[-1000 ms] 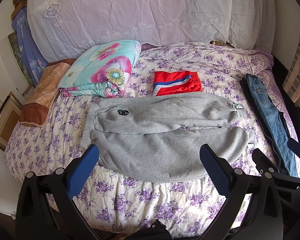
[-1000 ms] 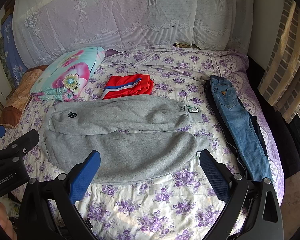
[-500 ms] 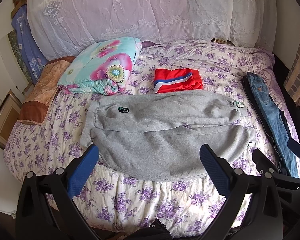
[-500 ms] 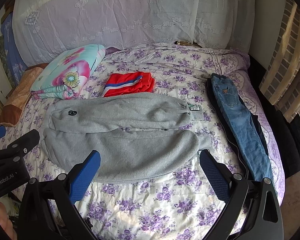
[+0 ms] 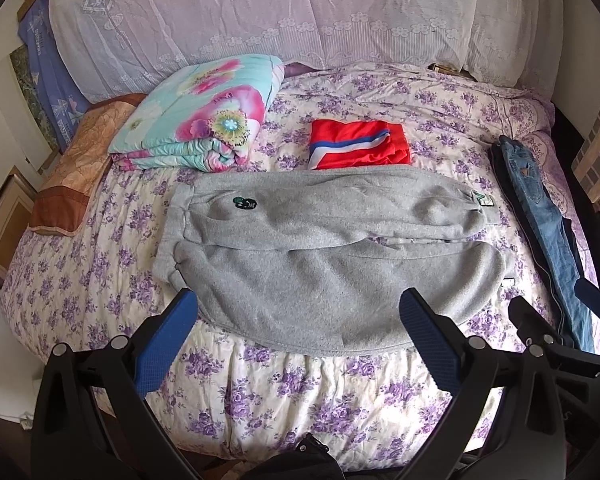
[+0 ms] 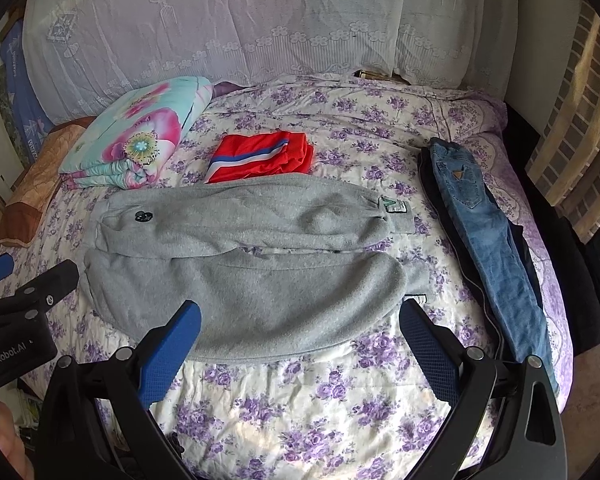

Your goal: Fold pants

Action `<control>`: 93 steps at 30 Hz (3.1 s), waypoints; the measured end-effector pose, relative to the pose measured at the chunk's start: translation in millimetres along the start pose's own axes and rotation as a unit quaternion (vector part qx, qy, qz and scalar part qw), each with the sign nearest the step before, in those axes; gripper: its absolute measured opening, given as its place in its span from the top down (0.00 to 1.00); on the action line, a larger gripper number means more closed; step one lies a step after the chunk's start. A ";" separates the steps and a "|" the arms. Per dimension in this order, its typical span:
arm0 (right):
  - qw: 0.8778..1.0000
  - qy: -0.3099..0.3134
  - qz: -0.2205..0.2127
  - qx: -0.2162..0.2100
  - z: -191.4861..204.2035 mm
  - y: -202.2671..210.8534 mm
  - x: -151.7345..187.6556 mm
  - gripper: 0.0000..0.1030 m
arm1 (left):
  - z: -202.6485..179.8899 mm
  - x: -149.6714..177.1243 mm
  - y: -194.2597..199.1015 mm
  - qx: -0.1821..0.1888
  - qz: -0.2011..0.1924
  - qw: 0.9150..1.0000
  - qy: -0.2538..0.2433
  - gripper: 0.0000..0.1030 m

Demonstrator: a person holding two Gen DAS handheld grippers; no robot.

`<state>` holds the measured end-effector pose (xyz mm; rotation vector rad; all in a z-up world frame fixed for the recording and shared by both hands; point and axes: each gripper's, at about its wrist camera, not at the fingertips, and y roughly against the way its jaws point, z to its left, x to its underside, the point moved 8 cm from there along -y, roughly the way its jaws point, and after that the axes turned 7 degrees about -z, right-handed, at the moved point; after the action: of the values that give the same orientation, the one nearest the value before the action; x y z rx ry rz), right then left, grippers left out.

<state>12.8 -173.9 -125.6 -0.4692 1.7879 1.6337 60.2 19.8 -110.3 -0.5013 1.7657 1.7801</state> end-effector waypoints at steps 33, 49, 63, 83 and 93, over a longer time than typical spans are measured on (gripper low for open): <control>0.963 -0.229 0.139 -0.026 -146.4 -128.7 95.3 0.04 | 189.6 113.2 -198.2 0.018 0.134 0.948 0.288 0.82; 0.912 -0.357 0.175 -0.103 -136.6 -226.4 98.1 0.88 | 185.7 117.7 -229.5 0.007 0.168 0.943 0.287 0.82; 0.929 -0.277 0.239 -0.049 -144.2 -177.2 176.2 0.80 | 193.9 176.8 -171.8 0.003 0.184 0.943 0.277 0.80; 0.955 -0.254 0.134 -0.073 -169.8 -237.1 -4.5 0.34 | 195.5 31.9 -175.1 -0.026 0.112 0.982 0.147 0.61; 0.937 -0.274 0.197 -0.088 -143.2 -338.1 0.2 0.88 | 168.5 46.7 -290.3 -0.049 0.209 0.976 0.046 0.60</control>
<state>202.8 -365.5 -374.6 0.2786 1.3696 1.9605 230.2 181.2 -355.1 -0.2639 1.9633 2.1670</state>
